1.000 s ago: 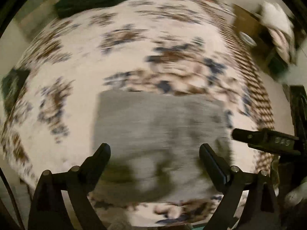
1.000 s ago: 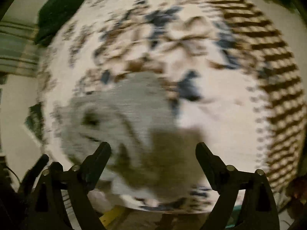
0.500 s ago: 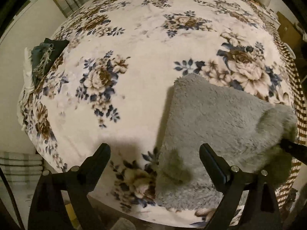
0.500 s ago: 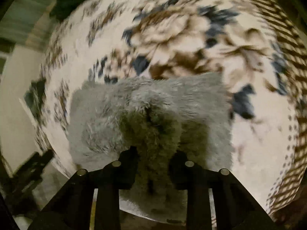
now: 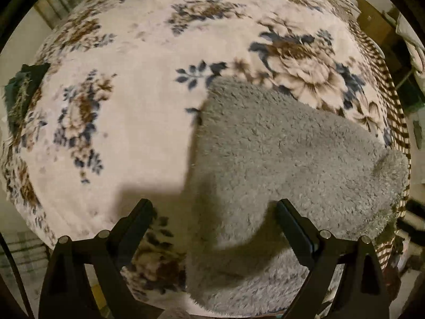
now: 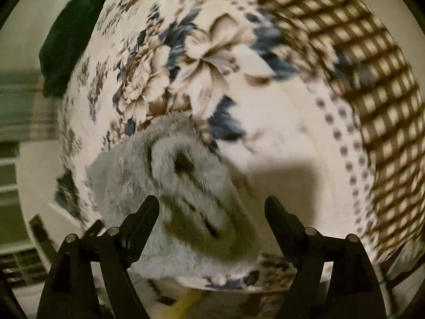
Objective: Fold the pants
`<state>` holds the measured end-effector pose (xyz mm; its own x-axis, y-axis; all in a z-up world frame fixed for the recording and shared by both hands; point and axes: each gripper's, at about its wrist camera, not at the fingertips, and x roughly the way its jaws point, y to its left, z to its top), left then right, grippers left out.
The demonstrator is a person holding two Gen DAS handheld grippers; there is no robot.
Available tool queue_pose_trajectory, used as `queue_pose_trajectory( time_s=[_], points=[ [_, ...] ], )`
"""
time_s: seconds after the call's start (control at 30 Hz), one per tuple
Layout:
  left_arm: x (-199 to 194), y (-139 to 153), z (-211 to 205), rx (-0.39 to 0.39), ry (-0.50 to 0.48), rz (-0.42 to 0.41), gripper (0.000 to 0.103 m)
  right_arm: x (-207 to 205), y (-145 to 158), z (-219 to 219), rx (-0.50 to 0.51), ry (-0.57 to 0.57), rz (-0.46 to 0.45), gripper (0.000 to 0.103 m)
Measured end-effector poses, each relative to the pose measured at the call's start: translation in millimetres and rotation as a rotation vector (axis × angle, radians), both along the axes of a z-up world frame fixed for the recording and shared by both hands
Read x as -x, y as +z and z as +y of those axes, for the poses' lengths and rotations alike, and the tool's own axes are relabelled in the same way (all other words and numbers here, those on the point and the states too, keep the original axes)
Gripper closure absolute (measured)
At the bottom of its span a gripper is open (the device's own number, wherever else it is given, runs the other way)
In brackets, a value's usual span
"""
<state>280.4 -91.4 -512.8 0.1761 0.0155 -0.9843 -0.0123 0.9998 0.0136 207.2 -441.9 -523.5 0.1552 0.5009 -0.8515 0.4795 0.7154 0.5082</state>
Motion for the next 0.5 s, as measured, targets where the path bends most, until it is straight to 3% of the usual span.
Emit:
queue_pose_trajectory(
  time_s=[0.13, 0.17, 0.2, 0.23, 0.33, 0.4, 0.5],
  points=[
    [-6.0, -8.5, -3.1, -0.003, -0.009, 0.011, 0.009, 16.4, -32.5, 19.8, -0.102, -0.006, 0.064, 0.019],
    [-6.7, -9.6, -3.6, -0.008, -0.012, 0.013, 0.009, 18.8, -35.3, 29.2, -0.09, 0.007, 0.045, 0.031],
    [-7.4, -10.7, -3.6, -0.013, -0.016, 0.018, 0.009, 22.0, -34.0, 32.9, -0.051, 0.021, 0.032, 0.074],
    [-7.7, -11.1, -2.8, -0.012, -0.016, 0.02, 0.009, 24.6, -34.3, 38.9, -0.007, 0.044, 0.053, 0.087],
    [-8.0, -10.7, -0.6, -0.003, -0.017, 0.028, 0.009, 44.9, -24.8, 34.5, -0.012, -0.01, 0.08, 0.087],
    [-8.8, -9.7, 0.6, 0.002, -0.015, 0.028, 0.009, 63.1, -23.9, 23.9, -0.115, -0.069, 0.13, 0.087],
    [-10.3, -8.0, -1.0, 0.014, -0.016, 0.03, 0.009, 67.8, -44.0, 23.8, -0.056, 0.037, 0.241, 0.08]
  ],
)
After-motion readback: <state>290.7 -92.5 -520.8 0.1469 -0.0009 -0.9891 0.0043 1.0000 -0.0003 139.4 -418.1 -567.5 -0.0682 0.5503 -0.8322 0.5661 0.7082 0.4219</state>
